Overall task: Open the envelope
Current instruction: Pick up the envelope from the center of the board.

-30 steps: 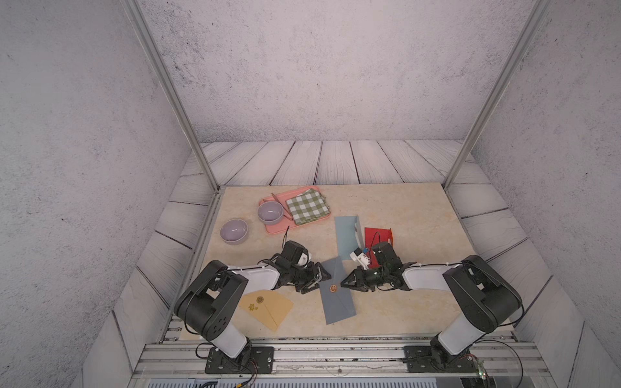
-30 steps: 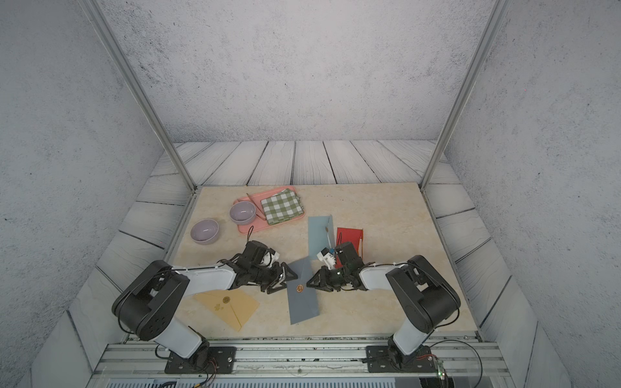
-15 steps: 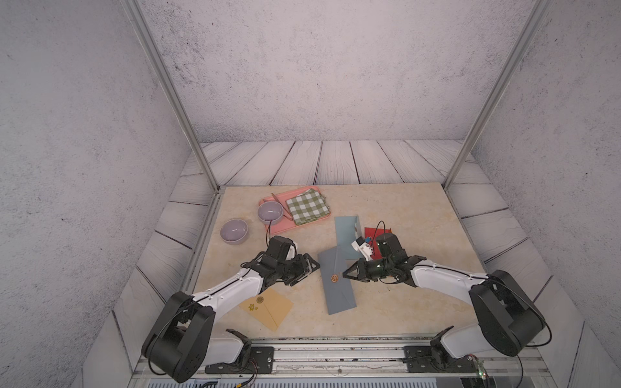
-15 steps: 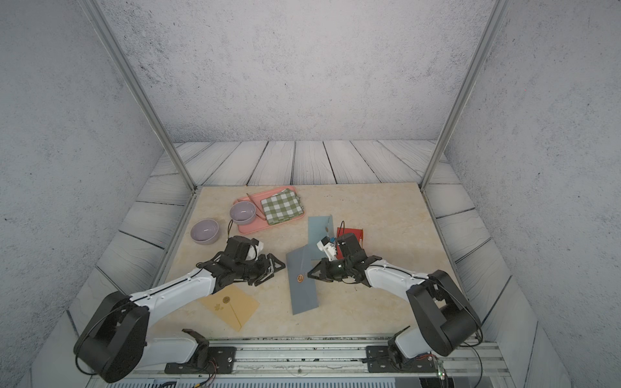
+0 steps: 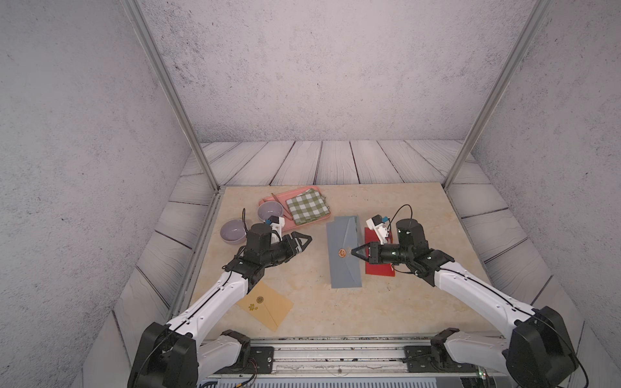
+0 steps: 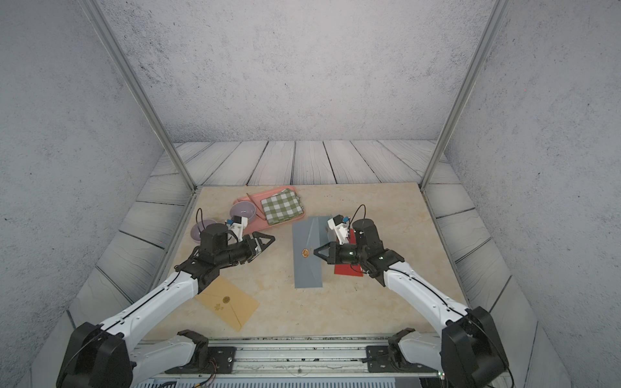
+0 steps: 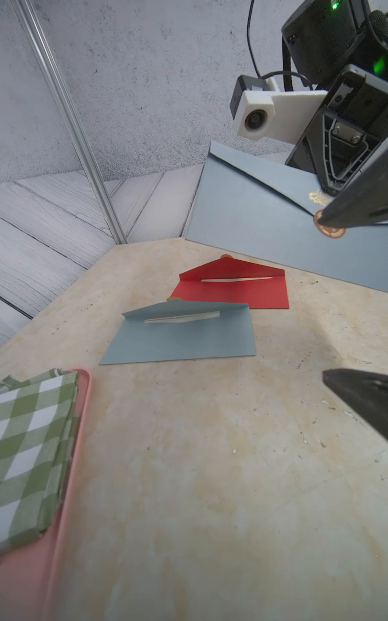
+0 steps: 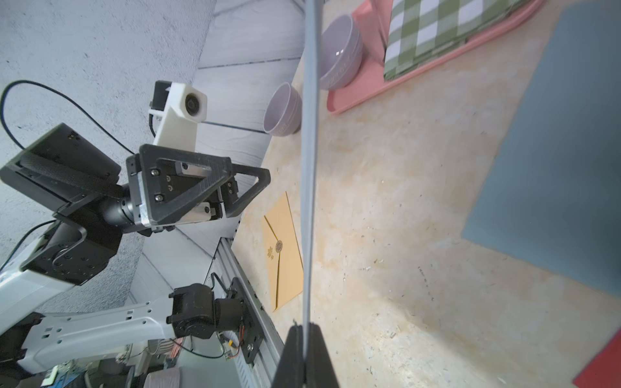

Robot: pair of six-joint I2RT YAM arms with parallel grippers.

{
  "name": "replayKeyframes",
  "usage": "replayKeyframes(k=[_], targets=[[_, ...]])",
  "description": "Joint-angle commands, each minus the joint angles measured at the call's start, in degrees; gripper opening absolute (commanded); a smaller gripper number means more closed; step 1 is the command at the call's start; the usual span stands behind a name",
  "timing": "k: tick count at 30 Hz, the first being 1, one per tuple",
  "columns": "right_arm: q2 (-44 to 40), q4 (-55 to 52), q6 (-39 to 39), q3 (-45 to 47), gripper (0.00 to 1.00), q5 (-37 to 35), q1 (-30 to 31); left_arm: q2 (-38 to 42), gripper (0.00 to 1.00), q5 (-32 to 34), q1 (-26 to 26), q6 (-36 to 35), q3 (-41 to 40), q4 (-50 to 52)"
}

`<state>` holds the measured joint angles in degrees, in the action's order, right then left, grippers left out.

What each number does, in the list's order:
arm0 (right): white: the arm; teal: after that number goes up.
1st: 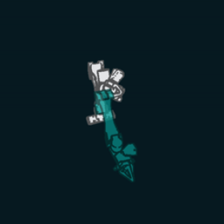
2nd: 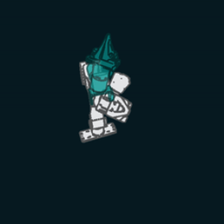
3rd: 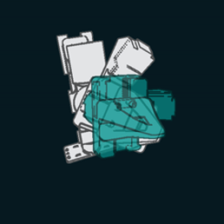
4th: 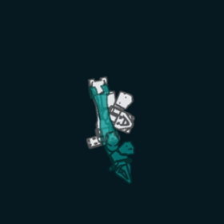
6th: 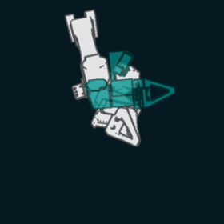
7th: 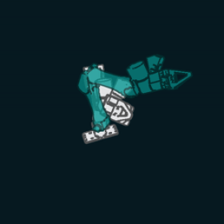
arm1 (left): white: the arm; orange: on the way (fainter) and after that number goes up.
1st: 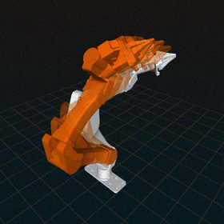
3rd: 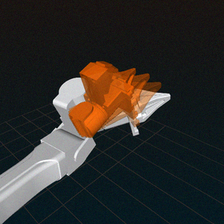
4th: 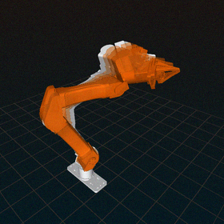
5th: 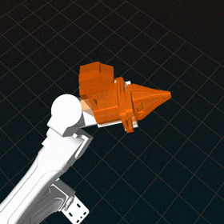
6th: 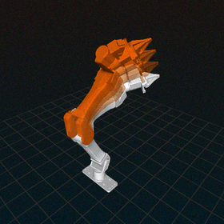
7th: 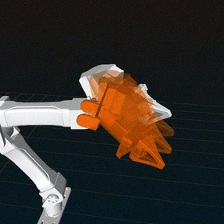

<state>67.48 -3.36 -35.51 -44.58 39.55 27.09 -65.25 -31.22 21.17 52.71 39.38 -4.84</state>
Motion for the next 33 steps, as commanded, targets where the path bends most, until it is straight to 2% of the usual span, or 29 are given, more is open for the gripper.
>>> replayKeyframes(k=[1, 5, 11, 13, 15, 20, 23, 26, 29, 33], targets=[[-4.73, -0.86, 2.40, -0.65, 0.00, -5.89, -0.54, 0.25, 0.71, -2.56, -0.69, -2.77, 4.37, -0.08], [-8.73, -0.74, 4.31, -0.62, 0.00, -10.87, -0.74, 0.88, 0.73, -1.97, -1.03, -5.57, 8.45, 1.91], [-10.11, -1.09, 7.40, -1.80, 0.00, -13.97, -1.12, 2.07, 0.79, 1.56, -1.61, -12.81, 14.02, 8.29], [-9.86, -1.21, 8.35, -2.50, 0.00, -13.72, -1.25, 3.19, 0.84, 4.50, -1.83, -14.71, 14.59, 10.01], [-9.77, -0.93, 9.19, -2.77, 0.00, -13.17, -1.34, 4.67, 0.99, 7.83, -1.91, -15.73, 14.64, 11.90], [-9.63, 2.58, 9.03, -2.87, 0.00, -7.90, -2.22, 7.29, 0.99, 8.52, -2.34, -14.71, 11.99, 8.86], [-8.92, 6.96, 6.52, -2.49, 0.00, -0.93, -3.00, 7.17, 0.99, -0.28, -2.34, -12.02, 9.48, -0.19], [-7.84, 11.68, 3.17, -1.79, 0.00, 5.09, -3.70, 4.81, 0.99, -8.68, -2.27, -5.17, 7.67, -12.48], [-6.40, 15.10, 0.18, -1.97, 0.00, 9.54, -3.71, 1.42, 0.99, -15.13, -2.19, -1.12, 8.61, -17.65], [-4.87, 17.55, -1.72, -2.44, 0.00, 12.26, -3.80, -1.61, 1.00, -17.30, -0.87, 0.73, 9.59, -20.06]])
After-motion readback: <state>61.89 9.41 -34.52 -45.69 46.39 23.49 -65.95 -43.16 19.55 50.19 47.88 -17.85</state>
